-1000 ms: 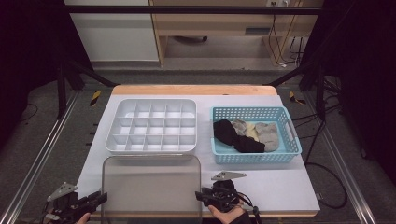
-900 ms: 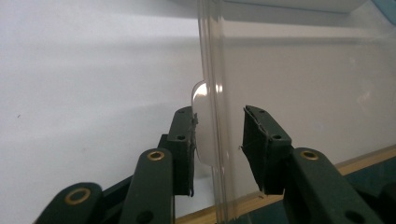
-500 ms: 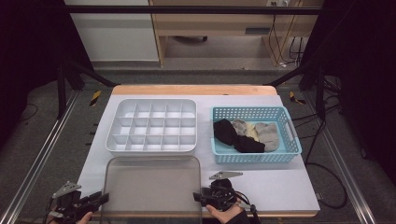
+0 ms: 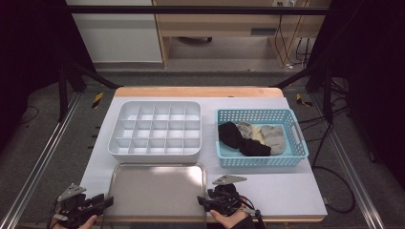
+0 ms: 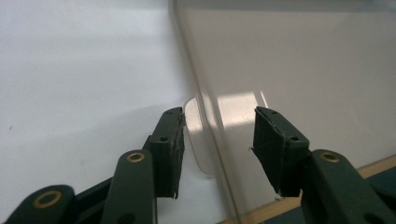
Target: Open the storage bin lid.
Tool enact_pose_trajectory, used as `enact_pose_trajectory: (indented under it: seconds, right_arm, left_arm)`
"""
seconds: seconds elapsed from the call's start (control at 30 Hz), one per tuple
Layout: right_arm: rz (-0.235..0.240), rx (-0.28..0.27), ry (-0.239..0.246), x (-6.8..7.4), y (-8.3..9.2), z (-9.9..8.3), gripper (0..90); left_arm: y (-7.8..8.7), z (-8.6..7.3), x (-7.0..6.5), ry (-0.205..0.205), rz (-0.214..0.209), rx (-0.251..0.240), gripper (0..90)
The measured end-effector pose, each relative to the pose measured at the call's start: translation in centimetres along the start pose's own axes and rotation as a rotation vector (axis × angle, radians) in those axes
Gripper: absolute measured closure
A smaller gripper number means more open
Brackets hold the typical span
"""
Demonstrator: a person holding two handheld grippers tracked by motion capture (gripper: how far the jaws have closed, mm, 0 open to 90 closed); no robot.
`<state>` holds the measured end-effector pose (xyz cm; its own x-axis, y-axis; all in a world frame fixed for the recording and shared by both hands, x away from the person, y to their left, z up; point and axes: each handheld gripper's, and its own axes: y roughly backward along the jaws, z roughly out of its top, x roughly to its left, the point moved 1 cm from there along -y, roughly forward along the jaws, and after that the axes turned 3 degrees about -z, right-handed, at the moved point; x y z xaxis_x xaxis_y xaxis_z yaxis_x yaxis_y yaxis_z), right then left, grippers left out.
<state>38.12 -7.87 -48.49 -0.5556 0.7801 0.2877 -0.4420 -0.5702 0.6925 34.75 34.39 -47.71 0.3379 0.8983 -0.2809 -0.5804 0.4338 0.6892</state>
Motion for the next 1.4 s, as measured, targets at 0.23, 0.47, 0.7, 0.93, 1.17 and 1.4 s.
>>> enact_pose_trajectory:
  seconds: [0.23, 0.47, 0.7, 0.93, 1.17, 1.4]
  right_arm:
    - [0.005, -0.007, 0.004, -0.1, 0.0, 0.0, 47.0]
    - [0.01, -0.121, 0.035, -1.1, 1.1, 0.6, 39.3]
    - [0.006, -0.195, 0.06, -2.0, 2.4, 1.1, 37.1]
    - [-0.026, -0.24, 0.081, -3.1, 3.6, 1.6, 35.6]
    - [-0.046, -0.305, 0.056, -4.6, 5.7, 2.2, 34.9]
    - [-0.098, -0.37, 0.067, -6.3, 7.9, 2.8, 34.5]
  left_arm:
    - [0.1, 0.2, 0.2, -0.006, 0.0, -0.019, 50.3]
    - [0.4, 1.2, 0.0, -0.025, -0.035, -0.098, 46.8]
    - [0.9, 2.9, -0.7, -0.061, -0.055, -0.175, 46.5]
    - [1.1, 5.2, -2.8, -0.137, -0.06, -0.229, 45.5]
    - [0.0, 7.5, -5.6, -0.185, -0.065, -0.249, 45.5]
    - [-1.4, 7.4, -7.5, -0.201, -0.089, -0.278, 46.6]
